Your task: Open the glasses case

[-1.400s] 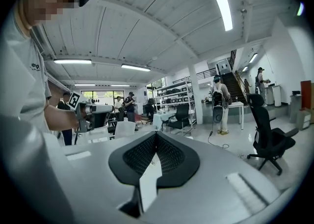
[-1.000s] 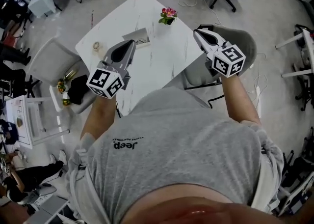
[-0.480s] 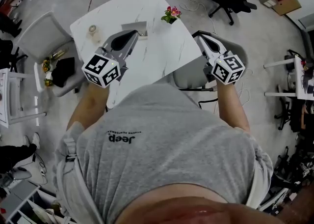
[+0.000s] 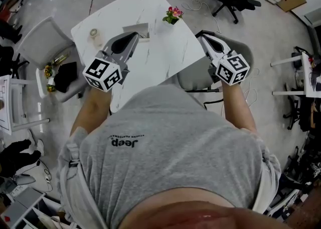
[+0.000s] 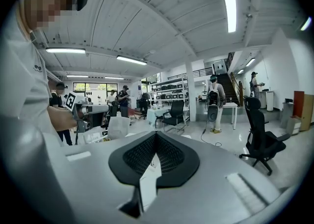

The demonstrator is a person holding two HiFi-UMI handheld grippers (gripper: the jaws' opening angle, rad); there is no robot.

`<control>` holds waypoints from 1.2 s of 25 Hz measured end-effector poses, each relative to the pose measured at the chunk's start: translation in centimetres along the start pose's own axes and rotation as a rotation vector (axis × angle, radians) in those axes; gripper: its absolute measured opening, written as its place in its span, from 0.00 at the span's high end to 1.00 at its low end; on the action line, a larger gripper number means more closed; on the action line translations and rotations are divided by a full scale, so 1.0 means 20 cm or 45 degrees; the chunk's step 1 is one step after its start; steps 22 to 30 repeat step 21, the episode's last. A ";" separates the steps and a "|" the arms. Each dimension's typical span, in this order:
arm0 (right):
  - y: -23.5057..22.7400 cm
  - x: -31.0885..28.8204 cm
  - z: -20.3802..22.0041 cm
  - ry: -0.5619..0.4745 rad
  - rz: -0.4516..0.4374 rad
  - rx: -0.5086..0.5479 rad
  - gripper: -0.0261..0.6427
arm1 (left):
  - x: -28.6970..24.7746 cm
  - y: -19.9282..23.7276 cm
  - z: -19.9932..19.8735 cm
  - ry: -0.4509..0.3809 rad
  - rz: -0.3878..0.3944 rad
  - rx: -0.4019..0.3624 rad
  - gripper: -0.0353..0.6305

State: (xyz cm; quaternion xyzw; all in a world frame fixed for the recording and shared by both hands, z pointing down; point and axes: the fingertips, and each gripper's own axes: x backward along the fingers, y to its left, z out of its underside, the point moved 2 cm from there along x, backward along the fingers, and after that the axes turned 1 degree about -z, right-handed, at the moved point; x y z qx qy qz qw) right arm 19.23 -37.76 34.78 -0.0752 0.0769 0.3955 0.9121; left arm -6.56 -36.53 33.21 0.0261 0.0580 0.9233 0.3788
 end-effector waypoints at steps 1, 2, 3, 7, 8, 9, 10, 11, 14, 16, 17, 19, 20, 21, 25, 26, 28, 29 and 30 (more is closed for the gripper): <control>0.00 0.00 0.00 0.000 0.002 0.000 0.96 | 0.00 0.00 0.00 0.000 0.000 0.000 0.86; 0.00 0.00 0.01 0.001 0.004 0.000 0.96 | 0.00 0.00 0.01 0.001 0.000 0.001 0.86; 0.00 0.00 0.01 0.002 0.006 0.000 0.96 | 0.00 0.01 0.01 0.003 0.001 0.003 0.86; 0.00 0.00 0.01 0.009 0.005 0.009 0.96 | -0.01 0.01 0.01 0.002 0.002 0.005 0.86; 0.00 -0.01 0.00 0.010 0.003 0.011 0.96 | -0.01 0.01 0.01 0.002 0.003 0.006 0.86; 0.00 -0.01 0.00 0.010 0.002 0.014 0.96 | -0.01 0.01 0.02 0.002 0.005 0.007 0.86; 0.01 -0.01 0.00 0.011 0.001 0.016 0.96 | 0.00 0.01 0.02 0.002 0.006 0.008 0.86; 0.01 -0.01 0.00 0.013 0.000 0.018 0.96 | 0.00 0.00 0.02 0.002 0.006 0.009 0.86; 0.01 -0.01 0.00 0.014 -0.003 0.021 0.96 | 0.00 0.00 0.02 0.003 0.002 0.012 0.86; 0.01 -0.01 0.00 0.016 -0.004 0.023 0.96 | 0.01 0.00 0.02 0.001 -0.003 0.013 0.86; 0.01 -0.01 0.00 0.017 -0.003 0.023 0.96 | 0.01 0.01 0.02 0.001 -0.005 0.013 0.86; 0.00 -0.01 0.00 0.019 -0.002 0.025 0.96 | 0.01 0.01 0.02 0.000 -0.007 0.012 0.86; 0.00 -0.01 0.00 0.019 -0.001 0.025 0.96 | 0.01 0.01 0.02 -0.001 -0.007 0.011 0.86; 0.00 -0.01 0.00 0.020 0.000 0.026 0.96 | 0.01 0.01 0.02 -0.001 -0.008 0.010 0.86; 0.00 -0.01 0.00 0.020 0.000 0.026 0.96 | 0.01 0.01 0.02 -0.001 -0.008 0.010 0.86; 0.00 -0.01 0.00 0.020 0.000 0.026 0.96 | 0.01 0.01 0.02 -0.001 -0.008 0.010 0.86; 0.00 -0.01 0.00 0.020 0.000 0.026 0.96 | 0.01 0.01 0.02 -0.001 -0.008 0.010 0.86; 0.00 -0.01 0.00 0.020 0.000 0.026 0.96 | 0.01 0.01 0.02 -0.001 -0.008 0.010 0.86; 0.00 -0.01 0.00 0.020 0.000 0.026 0.96 | 0.01 0.01 0.02 -0.001 -0.008 0.010 0.86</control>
